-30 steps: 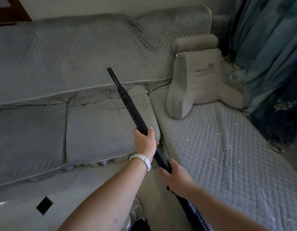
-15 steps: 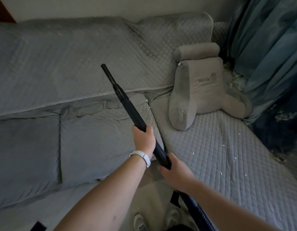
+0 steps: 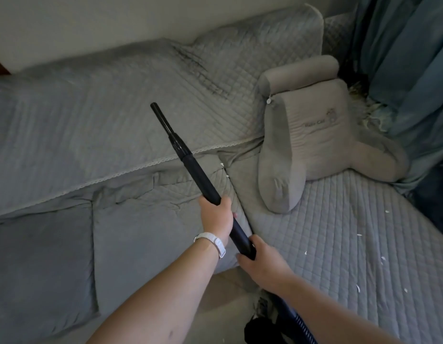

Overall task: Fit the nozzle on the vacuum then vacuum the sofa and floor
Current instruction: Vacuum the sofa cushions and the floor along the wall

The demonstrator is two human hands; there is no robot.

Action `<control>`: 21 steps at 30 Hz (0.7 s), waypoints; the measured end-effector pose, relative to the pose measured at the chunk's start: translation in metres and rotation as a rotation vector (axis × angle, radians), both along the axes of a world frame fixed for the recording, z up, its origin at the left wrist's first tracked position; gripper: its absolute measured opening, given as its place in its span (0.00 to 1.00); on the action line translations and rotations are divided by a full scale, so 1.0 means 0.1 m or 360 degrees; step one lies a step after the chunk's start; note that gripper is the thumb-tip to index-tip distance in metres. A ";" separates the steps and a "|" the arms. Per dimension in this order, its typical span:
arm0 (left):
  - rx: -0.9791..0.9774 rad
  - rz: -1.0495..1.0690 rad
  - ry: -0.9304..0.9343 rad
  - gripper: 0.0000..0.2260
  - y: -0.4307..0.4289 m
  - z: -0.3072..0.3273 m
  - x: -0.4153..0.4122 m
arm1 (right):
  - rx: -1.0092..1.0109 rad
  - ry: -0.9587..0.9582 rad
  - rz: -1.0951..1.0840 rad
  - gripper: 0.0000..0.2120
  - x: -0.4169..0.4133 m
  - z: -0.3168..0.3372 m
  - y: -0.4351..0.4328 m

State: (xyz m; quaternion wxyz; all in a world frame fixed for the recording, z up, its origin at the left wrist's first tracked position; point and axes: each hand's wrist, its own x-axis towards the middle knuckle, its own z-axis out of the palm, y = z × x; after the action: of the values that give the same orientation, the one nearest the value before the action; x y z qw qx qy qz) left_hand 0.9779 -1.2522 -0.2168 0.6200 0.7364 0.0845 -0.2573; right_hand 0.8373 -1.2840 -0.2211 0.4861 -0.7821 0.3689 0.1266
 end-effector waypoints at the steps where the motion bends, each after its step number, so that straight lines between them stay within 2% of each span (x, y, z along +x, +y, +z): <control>1: 0.0025 -0.0013 0.0008 0.12 -0.11 -0.03 0.03 | 0.0038 0.0014 0.0003 0.09 0.04 -0.05 -0.12; 8: 0.0086 -0.0040 0.0163 0.05 -0.87 -0.27 0.23 | 0.0324 -0.0002 -0.0117 0.12 0.30 -0.44 -0.85; 13: 0.0070 -0.0036 0.0303 0.06 -1.18 -0.50 0.41 | 0.0374 -0.0013 -0.0224 0.13 0.43 -0.69 -1.07; 18: 0.0251 -0.0128 0.0210 0.12 -1.33 -0.91 0.70 | 0.0359 0.0107 -0.0238 0.11 0.55 -0.96 -1.21; 21: 0.0345 -0.0257 0.0073 0.23 -1.36 -1.24 0.92 | 0.0372 0.0194 -0.0233 0.11 0.61 -1.16 -1.26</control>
State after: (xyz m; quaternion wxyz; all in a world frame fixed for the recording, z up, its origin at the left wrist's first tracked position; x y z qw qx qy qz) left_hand 1.0697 -1.3886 -0.3403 0.5120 0.7974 0.0665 -0.3125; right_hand 0.8984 -1.4104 -0.3372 0.5585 -0.6820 0.4365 0.1801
